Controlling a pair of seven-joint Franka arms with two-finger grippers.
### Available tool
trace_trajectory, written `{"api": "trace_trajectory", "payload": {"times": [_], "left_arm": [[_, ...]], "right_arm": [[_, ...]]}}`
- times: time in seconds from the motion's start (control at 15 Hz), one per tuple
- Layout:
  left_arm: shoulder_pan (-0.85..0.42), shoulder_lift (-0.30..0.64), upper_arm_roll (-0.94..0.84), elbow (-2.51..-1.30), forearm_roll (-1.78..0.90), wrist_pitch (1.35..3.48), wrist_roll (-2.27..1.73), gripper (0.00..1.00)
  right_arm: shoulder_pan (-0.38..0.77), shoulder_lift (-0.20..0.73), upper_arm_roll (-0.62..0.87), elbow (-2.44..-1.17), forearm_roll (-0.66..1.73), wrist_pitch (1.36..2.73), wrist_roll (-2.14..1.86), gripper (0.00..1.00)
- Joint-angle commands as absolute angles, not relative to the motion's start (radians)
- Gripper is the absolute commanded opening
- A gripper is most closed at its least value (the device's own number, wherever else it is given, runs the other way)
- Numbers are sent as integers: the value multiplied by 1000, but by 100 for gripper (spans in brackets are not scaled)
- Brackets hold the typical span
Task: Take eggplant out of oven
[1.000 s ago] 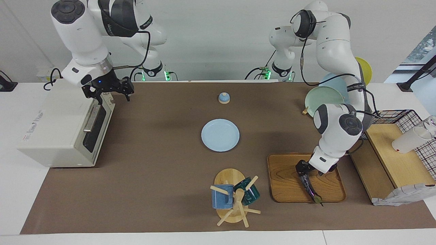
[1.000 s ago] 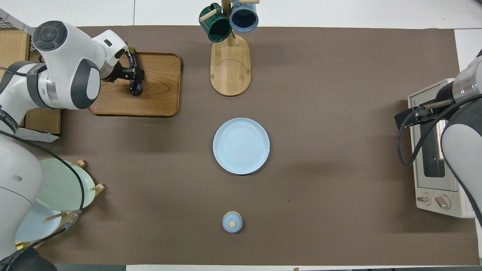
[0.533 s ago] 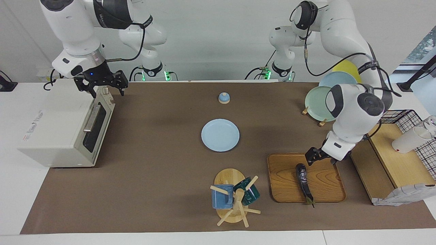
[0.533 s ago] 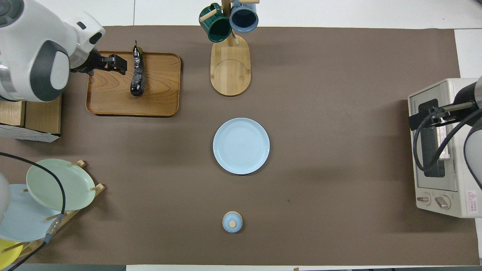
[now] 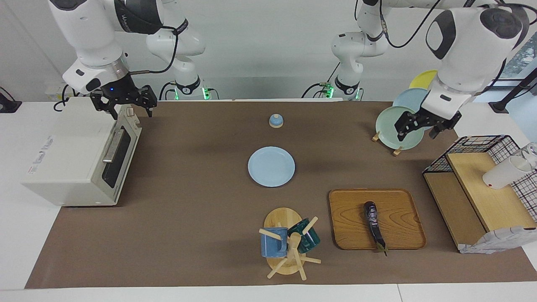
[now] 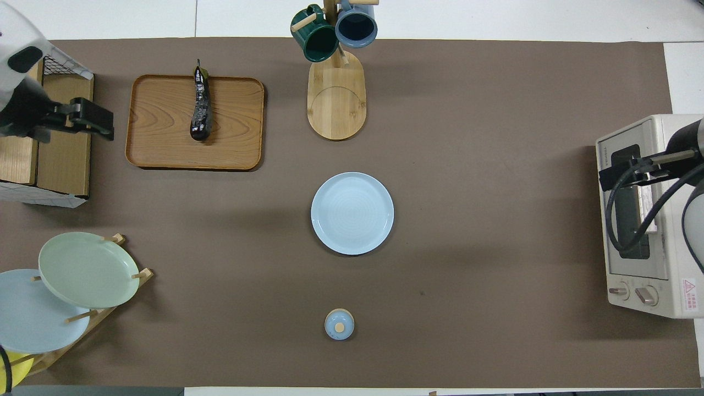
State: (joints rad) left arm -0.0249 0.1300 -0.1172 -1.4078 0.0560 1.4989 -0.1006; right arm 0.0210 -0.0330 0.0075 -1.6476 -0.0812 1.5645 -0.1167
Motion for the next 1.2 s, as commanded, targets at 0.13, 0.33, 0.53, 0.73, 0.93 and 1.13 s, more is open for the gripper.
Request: {"api": "trace_trajectory", "payload": {"times": [0.13,0.33,0.53,0.73,0.93,1.13], "left_arm": [[-11,-9,-123,-1581,46,1439,-107,100],[-6,-40,-123,-1641,45,1476,-117,100],[-5,-61,-123,-1654,12,1477,-176,100],[20,-72,-132,-1626,2,1439,-178,100],[21,-34,-124,-1537,-51,1396,-183,100],[23,-21,-126,-1528,-52,1426,-196,100]], "right_arm": [[25,-49,-2,-1657,-55,1551,-104,100],[21,-49,0,-1657,-54,1555,-106,100],[28,-49,0,-1657,-55,1557,-107,100],[26,-49,0,-1658,-55,1559,-107,100],[25,-49,0,-1657,-55,1559,-109,100],[21,-49,0,-1657,-55,1560,-110,100]]}}
